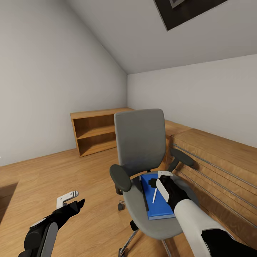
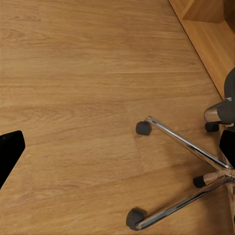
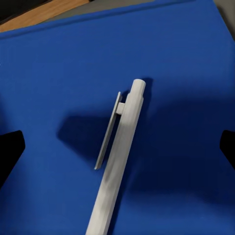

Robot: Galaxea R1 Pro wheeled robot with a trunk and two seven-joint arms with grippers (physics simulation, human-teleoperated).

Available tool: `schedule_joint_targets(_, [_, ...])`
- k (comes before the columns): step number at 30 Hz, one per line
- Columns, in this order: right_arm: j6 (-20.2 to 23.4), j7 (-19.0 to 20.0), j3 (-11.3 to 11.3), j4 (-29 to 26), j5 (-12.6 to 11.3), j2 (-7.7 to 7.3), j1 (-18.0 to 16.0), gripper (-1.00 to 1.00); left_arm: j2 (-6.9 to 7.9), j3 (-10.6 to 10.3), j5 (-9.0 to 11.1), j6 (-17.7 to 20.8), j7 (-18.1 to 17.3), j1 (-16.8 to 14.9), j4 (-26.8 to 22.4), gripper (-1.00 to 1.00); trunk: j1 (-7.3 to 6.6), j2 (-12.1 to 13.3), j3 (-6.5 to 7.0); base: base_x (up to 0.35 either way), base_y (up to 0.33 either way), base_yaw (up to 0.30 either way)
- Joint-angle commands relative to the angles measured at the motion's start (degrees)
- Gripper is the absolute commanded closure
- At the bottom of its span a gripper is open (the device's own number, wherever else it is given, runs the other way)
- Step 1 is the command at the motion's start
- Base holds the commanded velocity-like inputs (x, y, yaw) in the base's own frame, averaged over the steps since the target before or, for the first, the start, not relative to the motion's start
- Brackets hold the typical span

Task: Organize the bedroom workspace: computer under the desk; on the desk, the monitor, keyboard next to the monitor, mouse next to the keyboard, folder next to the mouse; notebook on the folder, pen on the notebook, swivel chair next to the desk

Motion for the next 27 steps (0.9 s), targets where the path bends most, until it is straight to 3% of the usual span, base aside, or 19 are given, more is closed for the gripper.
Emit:
schedule_joint_targets(1, [0.21,-0.49,0.32,-0.08,-0.58,-0.04,-0.03,-1.0,-0.04,0.06,0.6,0.29,0.39,-0.04,-0.07,-1.0,-0.01,-0.03,-0.06,0.0,0.0,0.0])
schedule_joint_targets(27, [0.21,-0.49,0.33,-0.08,-0.53,-0.03,-0.03,-1.0,-0.1,0.05,0.6,0.22,0.39,-0.04,-0.16,-1.0,-0.01,-0.03,-0.06,0.0,0.0,0.0])
